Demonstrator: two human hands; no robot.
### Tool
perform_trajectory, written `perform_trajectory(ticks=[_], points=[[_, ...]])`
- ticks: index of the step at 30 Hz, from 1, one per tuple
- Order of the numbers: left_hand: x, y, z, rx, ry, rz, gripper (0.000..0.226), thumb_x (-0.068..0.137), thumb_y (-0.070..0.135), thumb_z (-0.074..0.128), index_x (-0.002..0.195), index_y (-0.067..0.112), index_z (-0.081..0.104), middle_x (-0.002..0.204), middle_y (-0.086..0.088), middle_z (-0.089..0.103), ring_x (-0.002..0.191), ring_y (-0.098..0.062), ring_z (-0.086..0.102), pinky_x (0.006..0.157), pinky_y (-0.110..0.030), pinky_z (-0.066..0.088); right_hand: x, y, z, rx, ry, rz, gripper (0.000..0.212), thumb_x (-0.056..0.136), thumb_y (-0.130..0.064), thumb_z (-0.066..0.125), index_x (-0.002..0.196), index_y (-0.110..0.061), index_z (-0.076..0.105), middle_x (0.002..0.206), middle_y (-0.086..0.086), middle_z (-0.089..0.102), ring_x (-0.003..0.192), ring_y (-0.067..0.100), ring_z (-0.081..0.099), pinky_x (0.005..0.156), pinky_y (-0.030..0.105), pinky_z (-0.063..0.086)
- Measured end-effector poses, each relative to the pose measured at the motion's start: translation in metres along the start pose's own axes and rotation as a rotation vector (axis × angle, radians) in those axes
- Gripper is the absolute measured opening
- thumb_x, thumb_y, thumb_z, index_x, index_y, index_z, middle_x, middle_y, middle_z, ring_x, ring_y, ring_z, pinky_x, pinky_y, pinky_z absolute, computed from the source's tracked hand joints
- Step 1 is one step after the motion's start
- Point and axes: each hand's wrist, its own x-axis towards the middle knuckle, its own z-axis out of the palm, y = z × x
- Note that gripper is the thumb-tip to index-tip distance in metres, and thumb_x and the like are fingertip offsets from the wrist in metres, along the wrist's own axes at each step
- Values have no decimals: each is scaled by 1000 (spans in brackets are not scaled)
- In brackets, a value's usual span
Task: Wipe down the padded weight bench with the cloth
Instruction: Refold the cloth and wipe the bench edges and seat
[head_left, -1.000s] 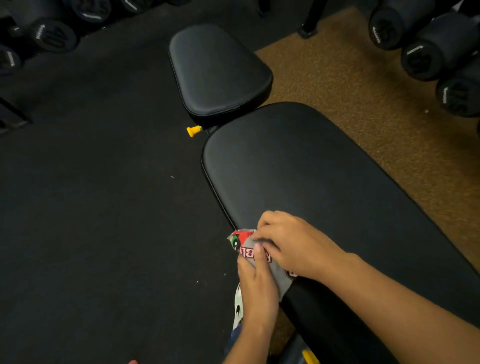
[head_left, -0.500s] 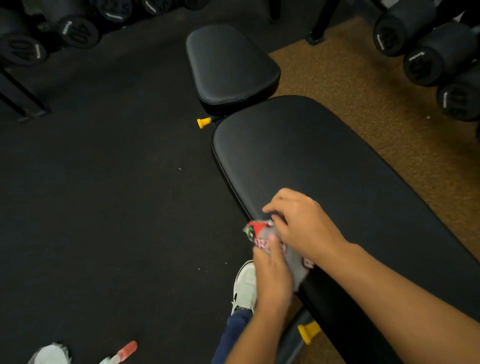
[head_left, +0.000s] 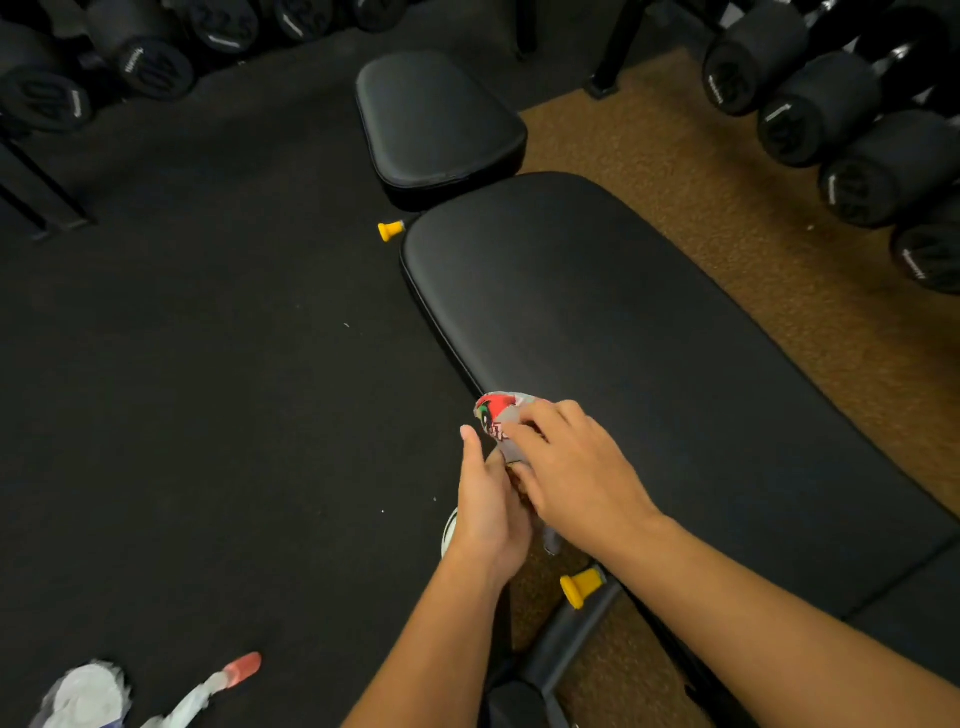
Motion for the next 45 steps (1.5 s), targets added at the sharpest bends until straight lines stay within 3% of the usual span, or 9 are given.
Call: perform_trajectory(ticks=[6, 8, 10, 11, 13, 16, 23, 32, 45], points=[[-36, -29, -1, 163, 28, 10, 63, 95, 57, 32, 114, 7, 64, 105, -10, 72, 98, -22, 66, 85, -35, 50, -70, -7, -12, -121, 23, 123, 33, 68, -15, 74, 97, -10, 62, 93, 8, 56, 80, 24, 53, 64, 35, 47], [-47, -42, -2, 148, 40, -8, 64, 95, 57, 33, 115, 4, 63, 104, -12, 71, 98, -24, 65, 88, -38, 50, -86, -16, -7, -167, 22, 180, 35, 65, -13, 74, 97, -8, 61, 93, 10, 56, 82, 27, 54, 68, 37, 49], [-51, -51, -5, 23, 33, -38, 70, 93, 60, 32, 120, 3, 60, 114, -15, 67, 109, -28, 62, 101, -43, 44, -87, -29, 4, -278, 5, 193, 43, 73, -17, 69, 113, -4, 59, 110, 17, 56, 98, 32, 55, 81, 41, 47], [-53, -55, -7, -55, 14, -55, 70, 92, 62, 32, 122, 5, 60, 119, -15, 66, 114, -29, 60, 105, -45, 40, -82, -34, 9, -348, -28, 176, 53, 83, -22, 61, 131, -2, 49, 129, 23, 49, 116, 36, 49, 92, 43, 43], [-57, -60, -11, -92, 49, -56, 67, 93, 62, 30, 121, 9, 61, 118, -14, 67, 112, -29, 62, 102, -45, 43, -68, -34, 20, -488, -96, 70, 65, 98, -27, 38, 151, 0, 10, 157, 25, 10, 144, 40, 15, 112, 52, 24], [-61, -65, -18, 60, 153, 17, 69, 95, 59, 28, 124, 4, 57, 110, -14, 69, 97, -25, 65, 87, -41, 51, -51, -23, 20, -562, -141, 41, 70, 102, -28, 34, 150, -5, -12, 159, 21, -9, 146, 41, -3, 115, 59, 9], [-90, -57, -5, 233, 174, 36, 56, 96, 55, 31, 122, 12, 54, 126, -12, 58, 112, -29, 57, 99, -45, 44, -140, -22, -6, -480, -196, 174, 75, 101, -26, 35, 149, -8, -20, 157, 20, -20, 145, 42, -7, 116, 56, 11], [-136, -68, 4, 432, 175, 7, 45, 97, 50, 35, 114, 14, 57, 120, -10, 60, 110, -28, 58, 95, -45, 47, -128, -27, 0, -372, -156, 354, 81, 99, -31, 45, 151, -10, -14, 160, 17, -13, 146, 39, -6, 116, 56, 11], [-193, -117, 58, 721, 93, -140, 38, 98, 45, 37, 107, 17, 61, 104, -4, 66, 97, -18, 61, 92, -40, 48, -261, -39, -29, -324, -206, 403, 75, 102, -25, 35, 145, -11, -25, 158, 13, -23, 145, 37, -14, 118, 53, 3]])
